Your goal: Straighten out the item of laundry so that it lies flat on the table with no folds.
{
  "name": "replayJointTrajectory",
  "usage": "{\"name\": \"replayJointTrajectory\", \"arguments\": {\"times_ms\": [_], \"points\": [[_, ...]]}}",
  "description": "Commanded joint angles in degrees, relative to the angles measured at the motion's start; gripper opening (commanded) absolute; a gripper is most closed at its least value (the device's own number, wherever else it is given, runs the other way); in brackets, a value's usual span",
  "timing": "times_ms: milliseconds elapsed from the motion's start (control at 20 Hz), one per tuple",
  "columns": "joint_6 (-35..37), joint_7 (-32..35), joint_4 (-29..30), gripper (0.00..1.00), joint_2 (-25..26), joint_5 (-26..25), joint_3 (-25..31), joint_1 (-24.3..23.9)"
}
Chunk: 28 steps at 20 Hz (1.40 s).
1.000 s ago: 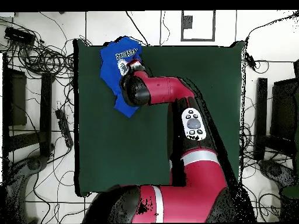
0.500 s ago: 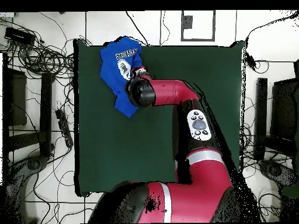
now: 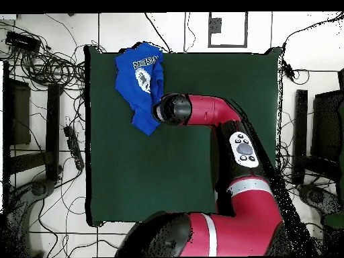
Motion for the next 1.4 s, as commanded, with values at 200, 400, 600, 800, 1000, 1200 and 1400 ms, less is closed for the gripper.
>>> {"name": "replayJointTrajectory", "arguments": {"times_ms": [200,400,600,800,1000,1200,1400], "points": [[-0.3,-4.3,5.9,1.00,-0.5,2.3,7.3,1.8],[2.3,-0.7,2.0,1.00,-2.1,2.3,3.5,4.4],[3.0,0.9,-0.7,1.00,-1.0,3.3,3.2,5.5],[4.3,1.7,-3.1,1.00,-0.6,4.0,2.7,7.0],[2.1,1.0,-7.0,1.00,1.4,3.2,2.0,8.0],[-2.1,-0.8,-11.0,1.00,4.5,1.2,1.8,8.5],[-1.4,0.4,-12.4,1.00,6.4,0.4,-0.6,8.9]]}}
